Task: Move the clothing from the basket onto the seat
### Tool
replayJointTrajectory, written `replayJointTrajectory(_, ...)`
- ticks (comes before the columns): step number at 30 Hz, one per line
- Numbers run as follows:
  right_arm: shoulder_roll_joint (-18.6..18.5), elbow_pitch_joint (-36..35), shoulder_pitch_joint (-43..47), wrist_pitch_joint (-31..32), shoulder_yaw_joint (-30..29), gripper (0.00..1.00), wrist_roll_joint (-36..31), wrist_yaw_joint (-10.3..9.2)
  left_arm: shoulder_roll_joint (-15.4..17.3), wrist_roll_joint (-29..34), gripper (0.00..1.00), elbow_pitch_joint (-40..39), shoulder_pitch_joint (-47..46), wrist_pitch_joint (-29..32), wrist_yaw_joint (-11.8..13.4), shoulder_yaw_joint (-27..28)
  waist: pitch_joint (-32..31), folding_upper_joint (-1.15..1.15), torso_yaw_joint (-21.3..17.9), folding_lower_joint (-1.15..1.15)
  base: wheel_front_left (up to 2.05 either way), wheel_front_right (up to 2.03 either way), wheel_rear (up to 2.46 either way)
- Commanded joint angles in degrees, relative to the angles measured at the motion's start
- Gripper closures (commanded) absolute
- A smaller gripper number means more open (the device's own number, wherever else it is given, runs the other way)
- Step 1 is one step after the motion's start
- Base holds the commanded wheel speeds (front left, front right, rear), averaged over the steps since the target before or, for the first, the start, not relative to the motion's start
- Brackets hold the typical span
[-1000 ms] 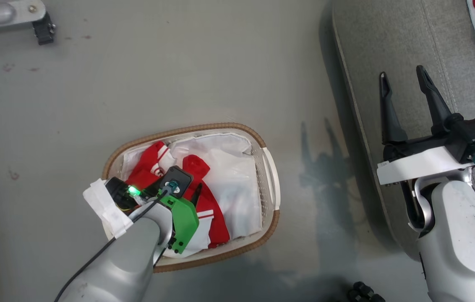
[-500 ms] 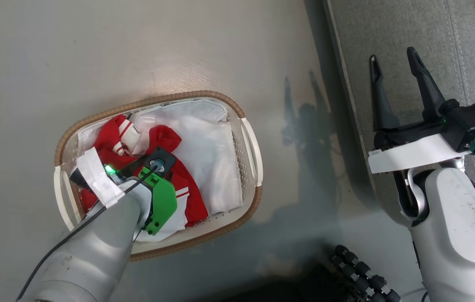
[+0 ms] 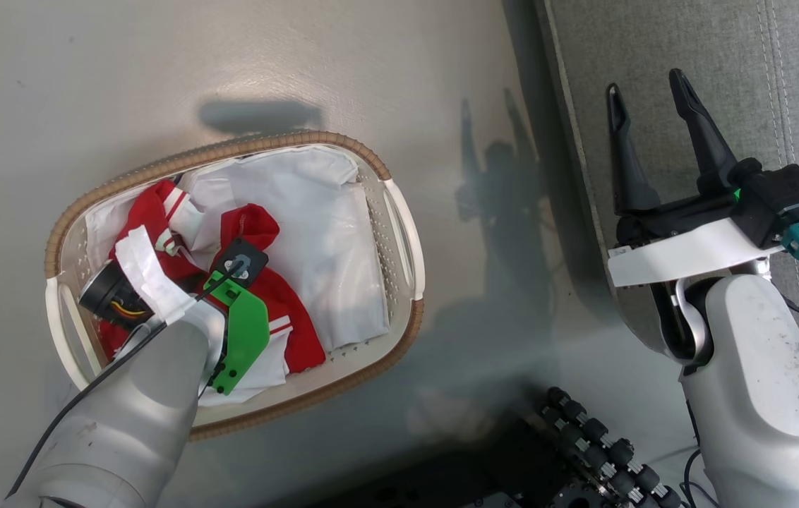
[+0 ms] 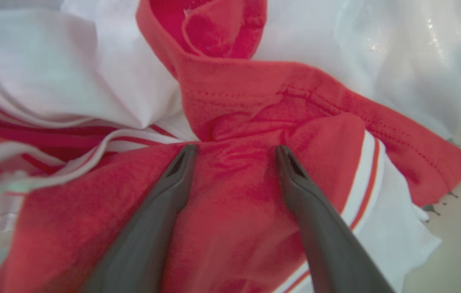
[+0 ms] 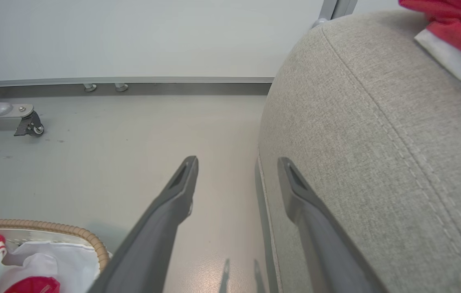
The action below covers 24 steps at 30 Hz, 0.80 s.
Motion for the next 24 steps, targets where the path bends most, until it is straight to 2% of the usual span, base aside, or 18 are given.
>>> replayJointTrajectory(1,-0.1,0.1,-0.7,-0.1,0.2,0.00,0.7,-0.08,0.8,-0.6,0.05,0.4,0.4,0.7,-0.1,-0.3,0.2,0.00,-0.1,-0.01,0.00,0.00,0.00)
replayJointTrajectory(2,-0.1,0.1,-0.7,-0.1,0.2,0.00,0.7,-0.08,0.9,-0.7,0.32,0.5,0.5,1.0,-0.1,-0.3,0.3,0.00,-0.2,-0.01,0.00,0.00,0.00)
replayJointTrajectory(3,-0.1,0.1,-0.8,-0.1,0.2,0.00,0.7,-0.08,0.9,-0.9,0.51,0.5,0.6,1.5,-0.1,-0.3,0.4,0.00,-0.2,-0.01,0.00,0.00,0.00)
replayJointTrajectory(4,-0.1,0.1,-0.8,-0.1,0.3,0.00,0.7,-0.08,1.0,-1.0,0.60,0.5,0.7,1.9,-0.1,-0.4,0.5,0.00,-0.2,-0.01,0.00,0.00,0.00)
replayJointTrajectory(7,-0.1,0.0,-0.9,-0.1,0.4,0.00,0.9,-0.08,1.3,-1.3,1.00,0.5,0.9,2.7,0.1,-0.5,0.8,0.00,-0.2,-0.01,0.00,0.00,0.00)
replayJointTrajectory(14,-0.1,0.5,-1.2,-0.1,0.1,0.00,0.8,-0.08,1.0,-1.9,1.00,0.6,1.1,3.0,0.1,-0.7,1.0,0.00,0.1,-0.01,0.00,0.00,0.00)
replayJointTrajectory(24,-0.1,1.8,-1.1,-0.1,-0.8,0.00,-0.3,-0.08,-1.2,-4.4,1.00,-1.6,2.5,-4.2,-0.3,-0.7,-2.5,0.00,1.6,-0.01,0.00,0.00,0.00)
